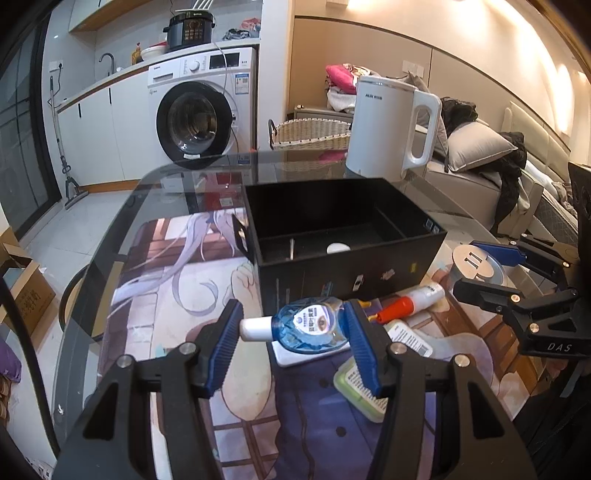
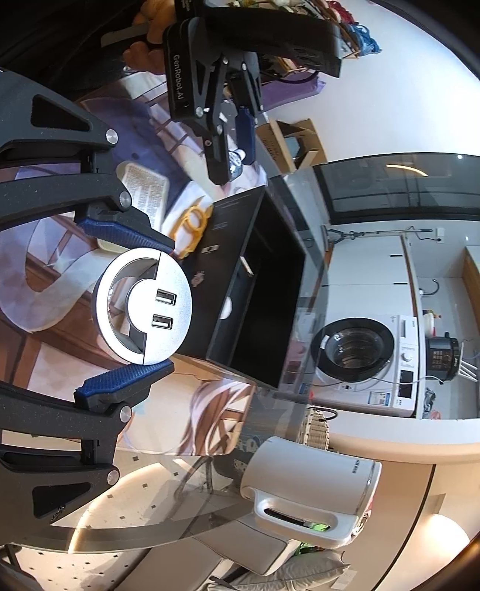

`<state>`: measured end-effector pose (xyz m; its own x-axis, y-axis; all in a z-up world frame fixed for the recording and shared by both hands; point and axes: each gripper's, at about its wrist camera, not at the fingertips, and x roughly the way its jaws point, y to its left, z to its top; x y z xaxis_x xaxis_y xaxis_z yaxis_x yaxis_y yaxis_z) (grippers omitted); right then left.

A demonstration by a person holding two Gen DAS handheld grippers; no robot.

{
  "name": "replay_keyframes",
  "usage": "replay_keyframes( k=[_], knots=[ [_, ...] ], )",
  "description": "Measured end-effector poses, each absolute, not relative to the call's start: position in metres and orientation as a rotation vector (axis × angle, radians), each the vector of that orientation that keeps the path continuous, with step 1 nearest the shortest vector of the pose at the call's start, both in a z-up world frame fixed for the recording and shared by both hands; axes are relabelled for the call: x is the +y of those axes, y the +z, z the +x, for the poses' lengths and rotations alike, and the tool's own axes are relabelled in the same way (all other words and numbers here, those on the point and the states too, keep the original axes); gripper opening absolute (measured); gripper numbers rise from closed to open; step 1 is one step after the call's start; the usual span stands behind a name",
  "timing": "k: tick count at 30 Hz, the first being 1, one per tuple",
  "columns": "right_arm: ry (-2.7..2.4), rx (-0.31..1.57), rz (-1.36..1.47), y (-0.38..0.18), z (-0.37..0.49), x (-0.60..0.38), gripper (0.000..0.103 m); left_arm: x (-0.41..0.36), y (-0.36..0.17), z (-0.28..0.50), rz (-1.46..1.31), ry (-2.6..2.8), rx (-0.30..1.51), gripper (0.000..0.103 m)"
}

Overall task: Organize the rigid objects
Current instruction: 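Carry the correction tape and USB socket over the black box with both grippers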

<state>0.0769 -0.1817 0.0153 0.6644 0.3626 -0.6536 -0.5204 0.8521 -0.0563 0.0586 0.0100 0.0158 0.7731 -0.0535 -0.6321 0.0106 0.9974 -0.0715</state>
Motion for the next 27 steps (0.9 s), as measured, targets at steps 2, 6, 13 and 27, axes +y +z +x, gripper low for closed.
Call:
replay_keyframes(
  k=[2, 6, 13, 27],
  knots=[
    [0.508, 0.663, -0.238, 0.020, 0.077, -0.182, 0.058, 0.010, 0.021, 0.059, -0.068, -0.030, 0.671, 0.056],
    [0.513, 0.636, -0.216, 0.028, 0.080, -0.182, 0.058, 0.011, 0.031, 0.063, -0.068, -0.029, 0.640, 0.056],
    [0.500, 0.601, -0.188, 0.039, 0.088, -0.182, 0.058, 0.009, 0.046, 0.072, -0.055, -0.030, 0.607, 0.056],
    [0.476, 0.560, -0.164, 0.057, 0.103, -0.181, 0.058, 0.008, 0.058, 0.094, -0.054, -0.027, 0.578, 0.056]
  ],
)
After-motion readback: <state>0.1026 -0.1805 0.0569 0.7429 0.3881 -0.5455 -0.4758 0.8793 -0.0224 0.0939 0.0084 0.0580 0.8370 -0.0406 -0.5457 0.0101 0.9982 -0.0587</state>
